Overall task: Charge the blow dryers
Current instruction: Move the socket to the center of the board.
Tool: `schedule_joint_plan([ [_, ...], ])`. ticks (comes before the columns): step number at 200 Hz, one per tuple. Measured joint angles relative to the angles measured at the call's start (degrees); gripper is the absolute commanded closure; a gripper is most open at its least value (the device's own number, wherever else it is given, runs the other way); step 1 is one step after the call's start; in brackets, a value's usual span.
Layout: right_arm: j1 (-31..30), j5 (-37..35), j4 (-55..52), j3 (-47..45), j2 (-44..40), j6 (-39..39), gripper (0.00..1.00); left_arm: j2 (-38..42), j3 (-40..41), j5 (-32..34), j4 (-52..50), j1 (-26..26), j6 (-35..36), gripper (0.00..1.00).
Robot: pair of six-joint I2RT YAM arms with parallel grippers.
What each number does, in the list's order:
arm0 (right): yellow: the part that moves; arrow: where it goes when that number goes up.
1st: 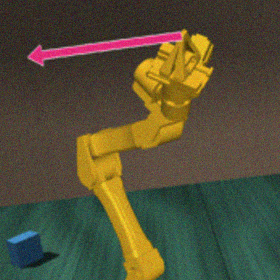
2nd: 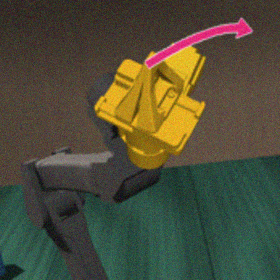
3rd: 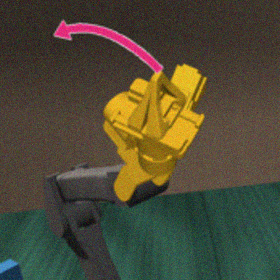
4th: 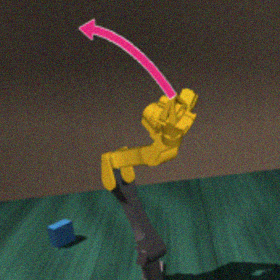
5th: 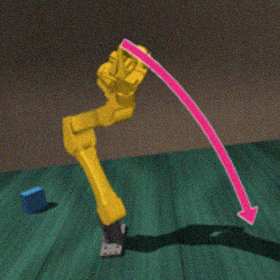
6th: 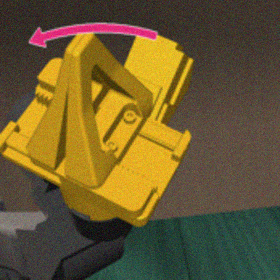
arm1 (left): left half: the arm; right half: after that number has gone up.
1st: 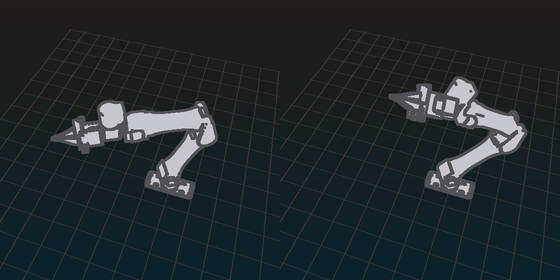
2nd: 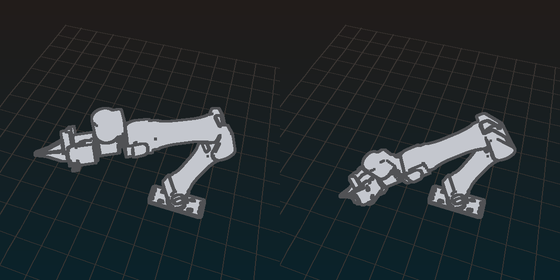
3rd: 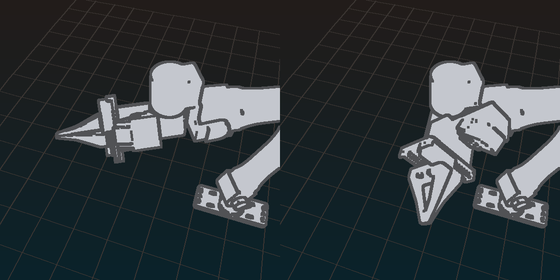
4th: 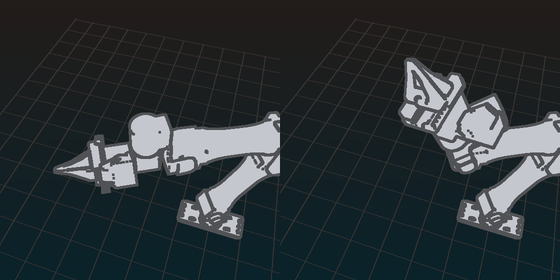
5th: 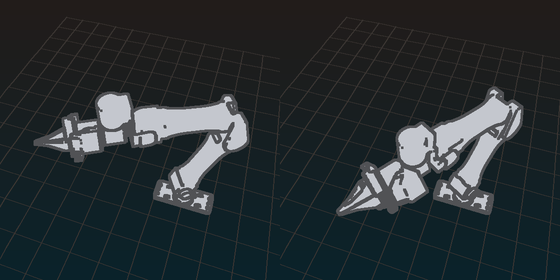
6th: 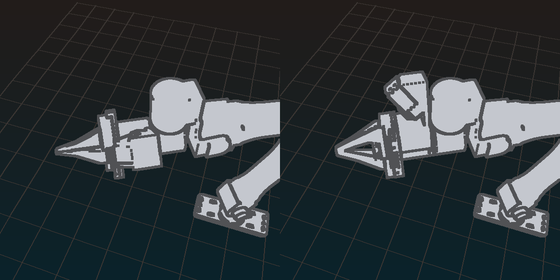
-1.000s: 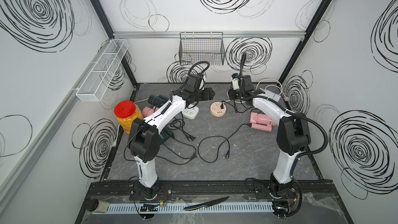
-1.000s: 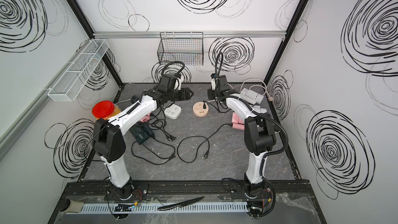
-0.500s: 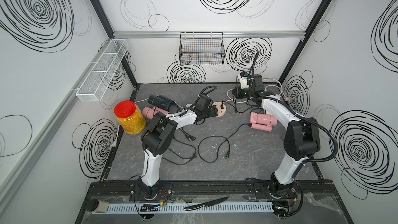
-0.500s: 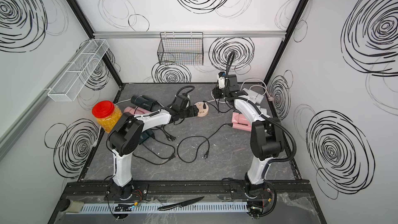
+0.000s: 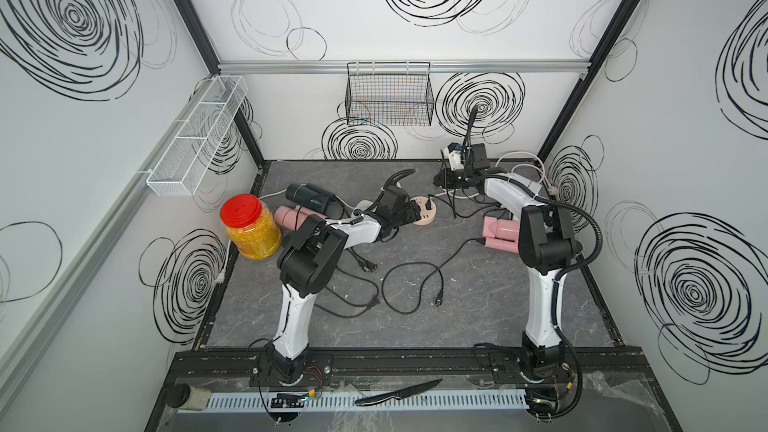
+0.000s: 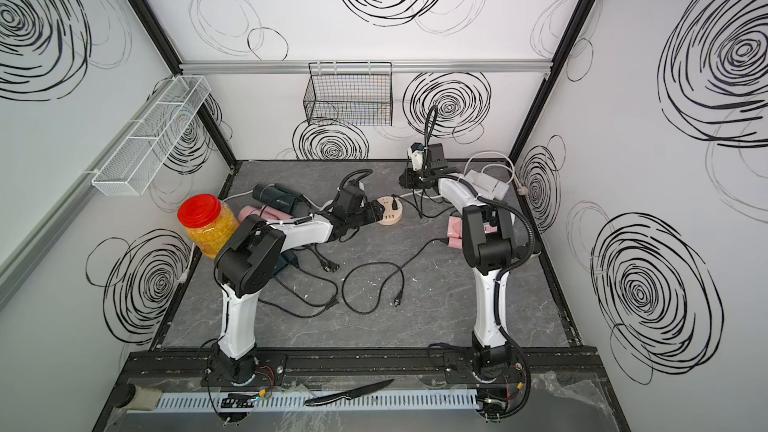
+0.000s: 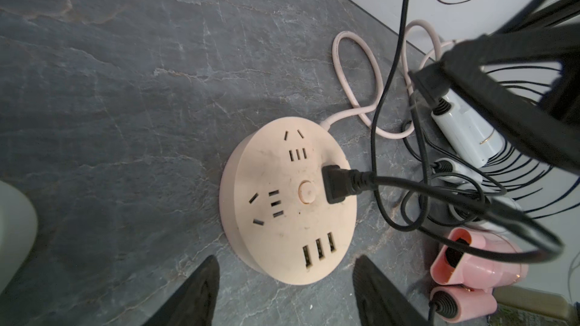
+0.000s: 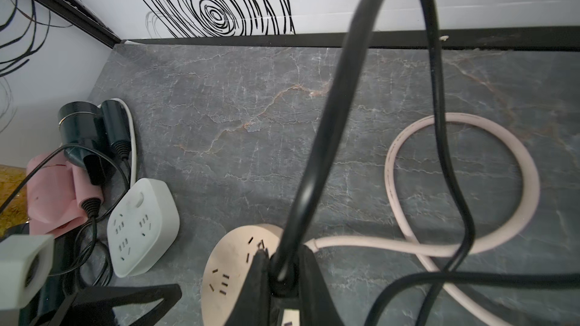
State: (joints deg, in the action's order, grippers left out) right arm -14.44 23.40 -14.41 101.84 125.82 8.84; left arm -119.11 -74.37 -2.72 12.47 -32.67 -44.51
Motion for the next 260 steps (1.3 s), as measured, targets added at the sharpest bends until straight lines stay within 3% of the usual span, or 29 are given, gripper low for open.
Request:
schedule_joint_plan([
  [58,0.00,-1.22,-3.48,9.20,9.25,0.37,0.92,-0.15,3.02,-0.37,3.37,-1.62,-3.41,0.30],
  [130,0.00,-8.81,-8.07,8.85,10.29,0.15,0.93,-1.95,2.99,-0.83,5.68,-1.95,-5.05,0.31],
  [200,0.48,-9.99,-6.08,1.31,5.95,-0.02,0.93,-1.97,3.02,-0.79,5.70,-1.68,-5.03,0.31],
  [260,0.22,-10.69,-3.26,-17.64,-7.43,3.02,0.93,-1.97,3.98,-0.85,5.75,-1.29,-5.05,0.33],
])
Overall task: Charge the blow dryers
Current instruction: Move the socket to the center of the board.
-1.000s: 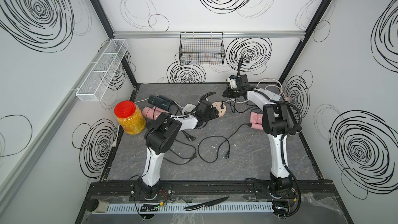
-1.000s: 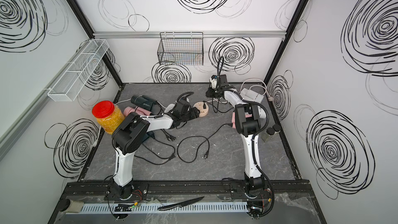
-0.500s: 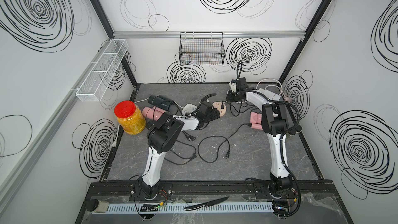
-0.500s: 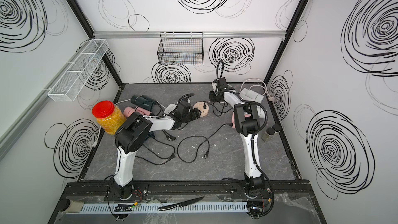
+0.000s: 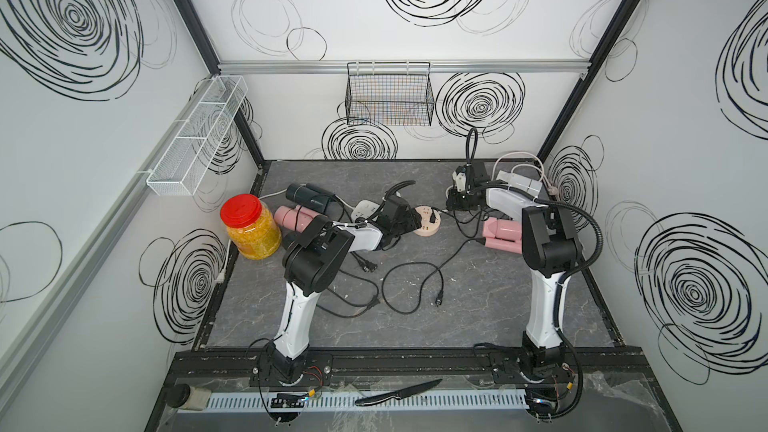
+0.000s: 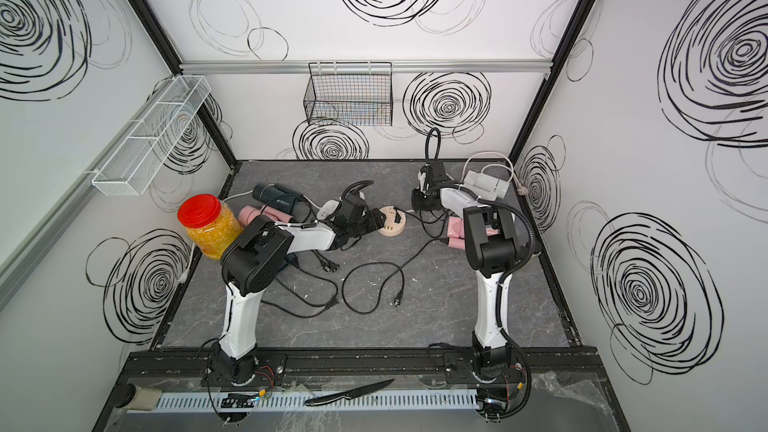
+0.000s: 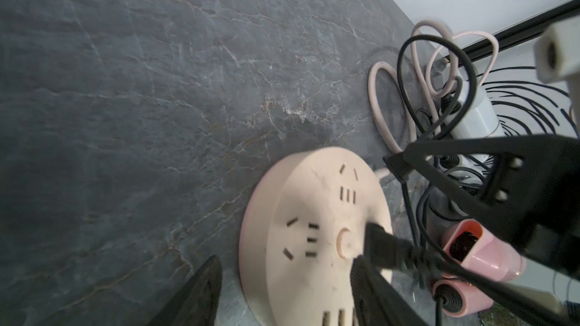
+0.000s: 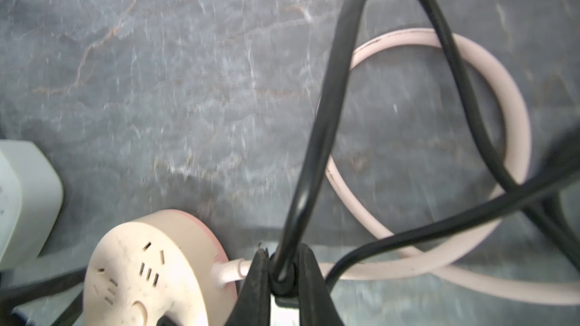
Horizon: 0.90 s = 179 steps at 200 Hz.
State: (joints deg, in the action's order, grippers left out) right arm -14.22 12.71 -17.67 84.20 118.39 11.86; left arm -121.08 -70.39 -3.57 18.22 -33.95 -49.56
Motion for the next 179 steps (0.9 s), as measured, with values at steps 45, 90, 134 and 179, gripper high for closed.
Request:
schedule_joint_plan([
  [45,-2.69,-3.65,3.28,-7.34,-7.96,2.21,0.91,0.00,0.31,-0.17,1.09,-0.02,-0.39,0.37],
  [90,-3.13,-4.13,6.71,-6.38,-9.05,-0.48,0.93,0.52,1.07,-0.35,1.60,-0.42,-0.44,0.37],
  [134,-1.73,2.23,7.45,-3.72,-8.07,-3.78,0.92,7.76,8.63,0.68,0.72,-3.45,-0.61,0.40],
  [179,-1.46,6.03,6.82,-0.39,-3.74,-5.07,0.92,11.13,12.00,0.83,3.48,-10.03,-3.76,0.41],
])
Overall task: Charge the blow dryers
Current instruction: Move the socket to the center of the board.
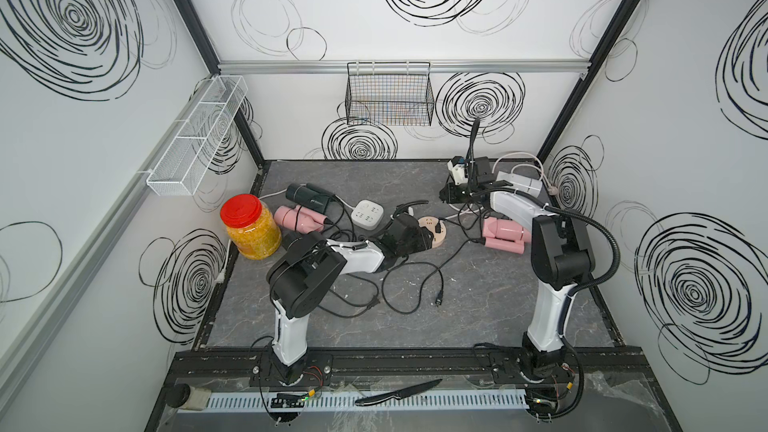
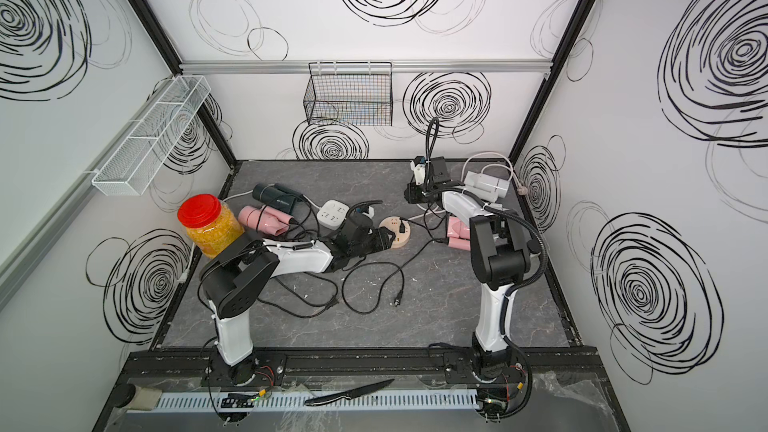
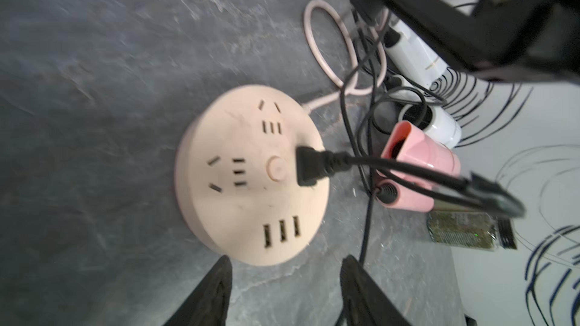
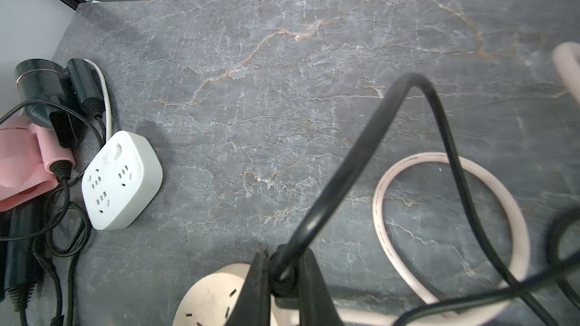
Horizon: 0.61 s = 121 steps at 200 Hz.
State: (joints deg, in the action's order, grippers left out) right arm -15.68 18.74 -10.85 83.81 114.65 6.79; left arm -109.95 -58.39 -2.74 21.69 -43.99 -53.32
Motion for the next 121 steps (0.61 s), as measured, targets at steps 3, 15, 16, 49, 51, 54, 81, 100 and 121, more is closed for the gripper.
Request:
schedule_joint_plan([
  [3,-0.02,0.09,-0.02,0.20,0.39,0.02,0.92,-0.02,0.13,-0.04,0.11,-0.31,-0.31,0.41],
  [15,-0.02,0.13,-0.39,0.87,2.01,0.02,0.92,-0.35,0.55,-0.02,1.01,-1.16,-1.57,0.41],
  [16,-0.02,0.11,-0.42,0.90,2.10,0.02,0.92,-0.44,0.55,-0.02,1.09,-1.27,-1.77,0.41],
  [49,-0.07,-1.03,-1.51,1.03,4.85,0.04,0.93,-2.47,0.63,0.00,4.63,-1.73,-4.98,0.43],
  [51,-0.07,-1.11,-1.53,1.01,4.92,0.04,0.94,-2.58,0.63,0.00,4.79,-1.70,-5.14,0.43],
  [54,-0.07,-1.20,-1.51,0.94,5.05,0.04,0.93,-2.75,0.63,0.00,5.11,-1.70,-5.33,0.43],
  [81,-0.09,-2.08,-1.09,-0.28,5.11,0.24,0.94,-4.11,0.63,0.00,6.99,-1.57,-6.75,0.43],
  [100,-0.28,-2.54,0.15,-2.51,4.50,0.66,0.94,-5.14,0.63,-0.07,7.85,-1.36,-7.50,0.44],
  [121,-0.37,-3.37,0.87,-5.01,2.73,1.05,0.94,-6.03,0.63,-0.09,8.44,-0.74,-7.98,0.44],
])
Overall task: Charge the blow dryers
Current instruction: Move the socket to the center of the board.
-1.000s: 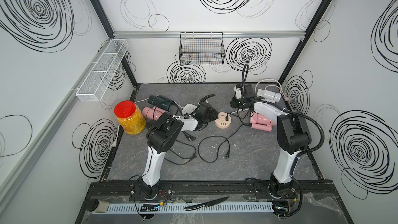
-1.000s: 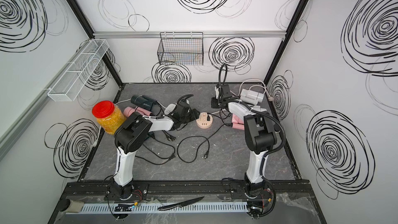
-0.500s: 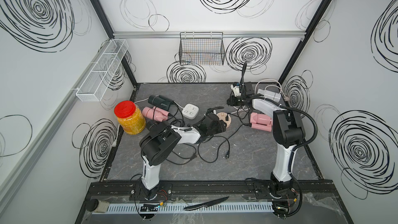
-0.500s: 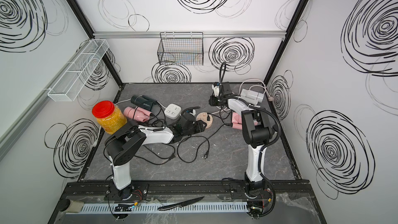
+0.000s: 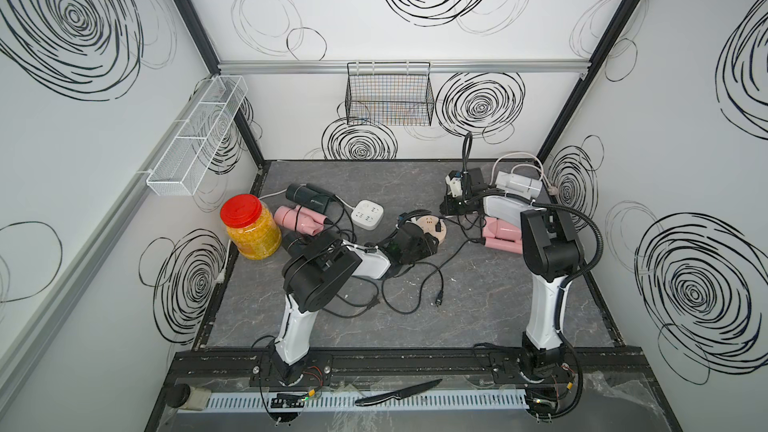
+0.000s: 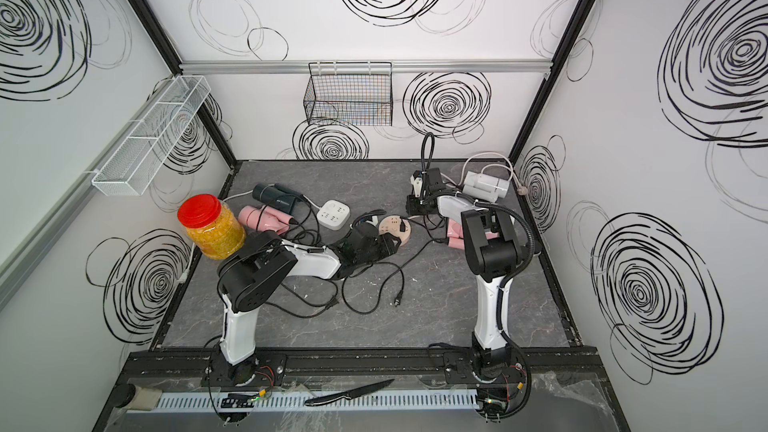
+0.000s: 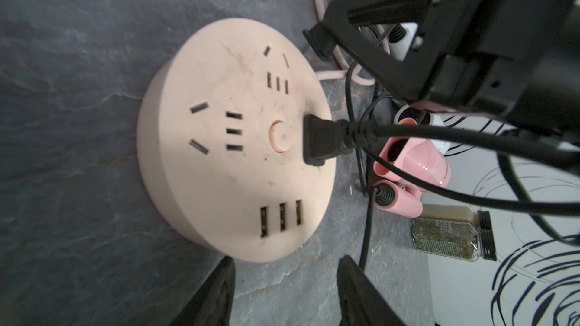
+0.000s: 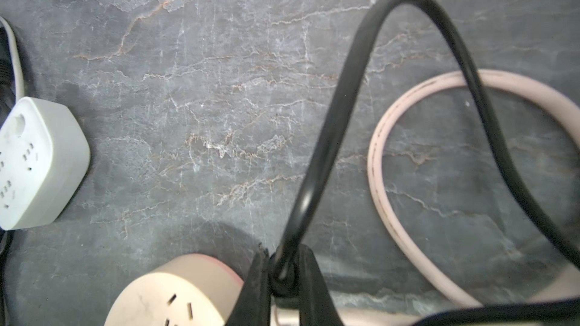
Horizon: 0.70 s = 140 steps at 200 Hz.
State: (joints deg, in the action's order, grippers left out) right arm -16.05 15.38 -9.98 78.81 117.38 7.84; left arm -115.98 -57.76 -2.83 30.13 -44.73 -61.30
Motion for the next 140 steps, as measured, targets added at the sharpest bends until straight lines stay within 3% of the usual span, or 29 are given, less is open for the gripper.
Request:
schedule_joint_plan([
  [66,-0.59,-3.39,2.21,-7.28,-6.62,1.88,0.94,-1.49,-2.62,0.11,-0.96,4.07,0.33,0.44],
  [140,-4.33,-7.15,1.60,-8.63,-8.87,5.88,0.95,-4.24,-7.67,0.02,-3.63,6.40,3.37,0.46],
])
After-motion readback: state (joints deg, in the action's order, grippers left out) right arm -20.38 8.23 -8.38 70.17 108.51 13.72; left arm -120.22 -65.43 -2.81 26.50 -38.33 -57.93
